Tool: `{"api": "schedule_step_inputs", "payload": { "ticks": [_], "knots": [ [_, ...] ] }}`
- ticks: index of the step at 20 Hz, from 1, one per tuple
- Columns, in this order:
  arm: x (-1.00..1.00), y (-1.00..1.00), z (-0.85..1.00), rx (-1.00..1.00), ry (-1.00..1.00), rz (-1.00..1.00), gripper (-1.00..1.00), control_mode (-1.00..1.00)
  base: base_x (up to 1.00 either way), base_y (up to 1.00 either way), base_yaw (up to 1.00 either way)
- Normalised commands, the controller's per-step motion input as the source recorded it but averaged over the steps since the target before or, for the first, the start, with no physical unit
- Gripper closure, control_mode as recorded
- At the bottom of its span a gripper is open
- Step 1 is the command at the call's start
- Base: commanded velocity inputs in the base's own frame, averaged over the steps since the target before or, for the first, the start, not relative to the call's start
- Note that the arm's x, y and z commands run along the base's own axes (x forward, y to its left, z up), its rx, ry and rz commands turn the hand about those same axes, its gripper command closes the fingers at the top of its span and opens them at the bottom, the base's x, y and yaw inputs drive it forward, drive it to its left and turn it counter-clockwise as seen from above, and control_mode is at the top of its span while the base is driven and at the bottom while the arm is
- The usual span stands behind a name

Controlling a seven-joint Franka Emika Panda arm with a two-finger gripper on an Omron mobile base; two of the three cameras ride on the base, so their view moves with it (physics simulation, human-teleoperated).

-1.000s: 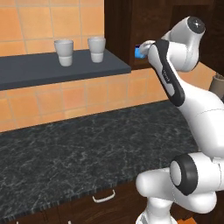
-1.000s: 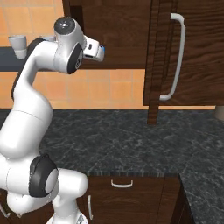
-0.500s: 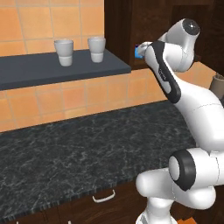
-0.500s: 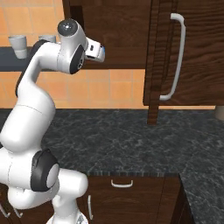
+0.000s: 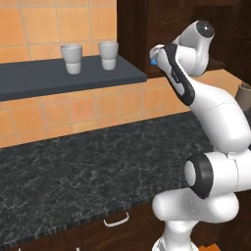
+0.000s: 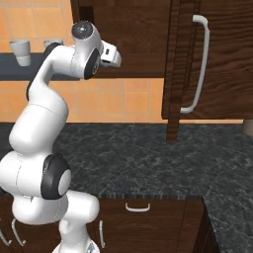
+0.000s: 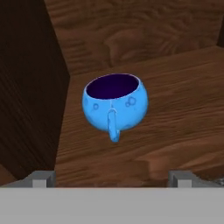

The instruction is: Gather all objects into one cabinet and sort the glasses and bowls to opposite sides.

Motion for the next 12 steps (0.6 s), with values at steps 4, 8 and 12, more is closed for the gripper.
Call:
{"api": "schedule_step_inputs", "payload": {
  "ticks": [4, 8, 12],
  "knots": [
    [0.36, 0.00, -0.03, 0.00, 0.02, 0.00, -1.00, -1.00, 0.00, 0.00, 0.00],
    [0.39, 0.00, -0.10, 0.00, 0.05, 0.00, -1.00, -1.00, 0.00, 0.00, 0.00],
    [0.38, 0.00, -0.13, 0.00, 0.05, 0.00, -1.00, -1.00, 0.00, 0.00, 0.00]
  ]
}}
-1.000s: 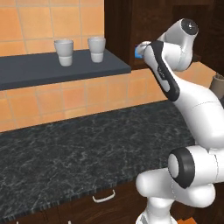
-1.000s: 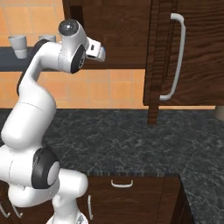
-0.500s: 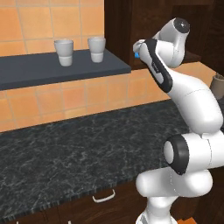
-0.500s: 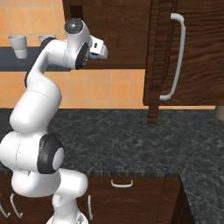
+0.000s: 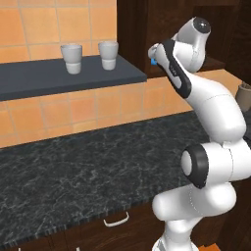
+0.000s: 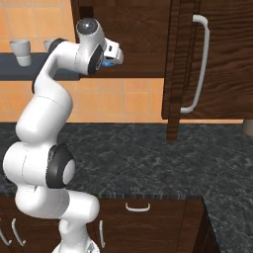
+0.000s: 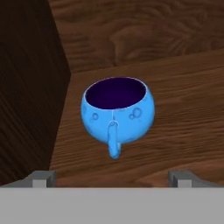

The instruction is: Gather all objects into one cabinet and sort the glasses and bowls to opposite sides.

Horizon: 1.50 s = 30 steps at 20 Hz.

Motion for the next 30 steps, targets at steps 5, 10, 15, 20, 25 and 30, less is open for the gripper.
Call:
{"api": "schedule_step_inputs", "payload": {
  "ticks": [5, 10, 15, 20, 25, 30],
  "knots": [
    [0.05, -0.26, -0.13, 0.00, 0.00, 0.00, -1.00, -1.00, 0.00, 0.00, 0.00],
    [0.09, -0.16, -0.14, 0.00, 0.00, 0.00, -1.00, -1.00, 0.00, 0.00, 0.00],
    [0.18, 0.03, -0.07, 0.01, 0.00, 0.00, -1.00, -1.00, 0.00, 0.00, 0.00],
    [0.24, 0.00, 0.00, 0.04, 0.00, 0.00, -1.00, -1.00, 0.00, 0.00, 0.00],
    [0.47, 0.00, -0.04, 0.02, 0.00, 0.00, -1.00, -1.00, 0.00, 0.00, 0.00],
    [0.25, 0.00, 0.00, 0.00, 0.00, 0.00, -1.00, -1.00, 0.00, 0.00, 0.00]
  ]
}}
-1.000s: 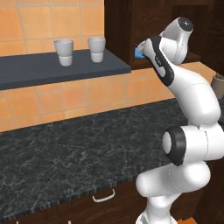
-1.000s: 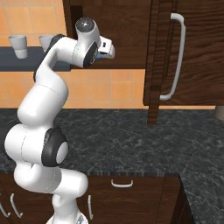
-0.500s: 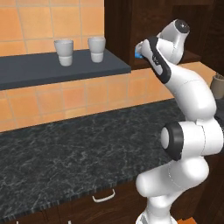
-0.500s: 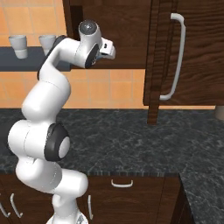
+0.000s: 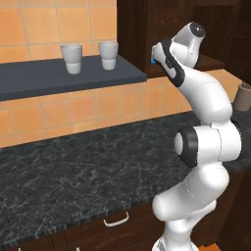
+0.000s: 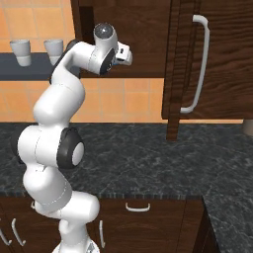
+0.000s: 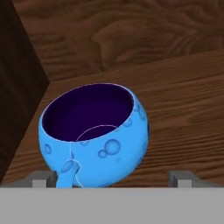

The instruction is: Gather all objects into one cabinet and sort the glasses and bowls to opposite sides.

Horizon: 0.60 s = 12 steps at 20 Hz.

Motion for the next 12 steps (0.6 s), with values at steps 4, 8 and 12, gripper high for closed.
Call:
{"api": "schedule_step_inputs", "payload": {
  "ticks": [4, 8, 12],
  "knots": [
    [0.02, 0.00, 0.00, 0.01, 0.00, 0.00, -1.00, -1.00, 0.00, 0.00, 0.00],
    [0.00, -0.08, 0.00, 0.00, 0.00, 0.00, 1.00, -1.00, 0.00, 0.00, 0.00],
    [0.00, -0.22, 0.00, 0.02, -0.02, -0.01, 1.00, -1.00, 0.00, 0.00, 0.00]
  ]
}}
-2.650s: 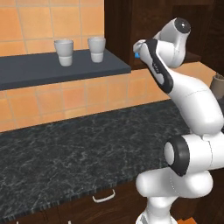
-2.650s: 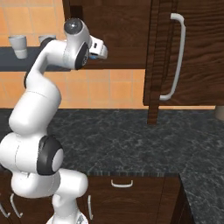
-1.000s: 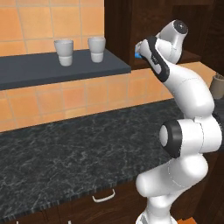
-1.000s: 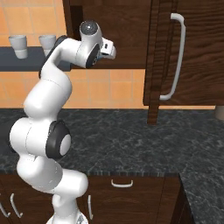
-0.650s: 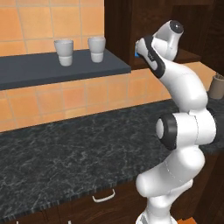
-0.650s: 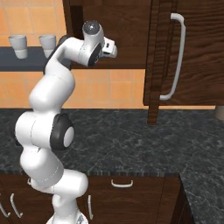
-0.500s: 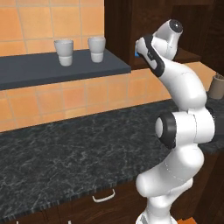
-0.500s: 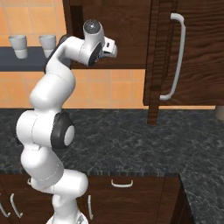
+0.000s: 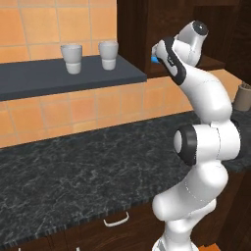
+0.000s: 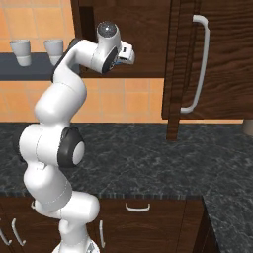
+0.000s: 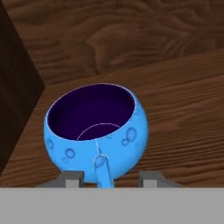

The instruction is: Gather all objects into one cabinet and sort the glasses and bowls to opposite sides.

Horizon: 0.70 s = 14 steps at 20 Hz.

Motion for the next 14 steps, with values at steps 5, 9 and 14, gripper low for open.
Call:
{"api": "schedule_step_inputs", "payload": {
  "ticks": [5, 9, 14],
  "knots": [
    [0.00, -0.18, -0.01, 0.02, 0.00, 0.00, 1.00, -1.00, 0.00, 0.00, 0.00],
    [0.00, -0.02, -0.01, 0.00, 0.00, 0.00, 1.00, -1.00, 0.00, 0.00, 0.00],
    [-0.40, 0.00, 0.02, 0.00, -0.03, 0.00, 1.00, -1.00, 0.00, 0.00, 0.00]
  ]
}}
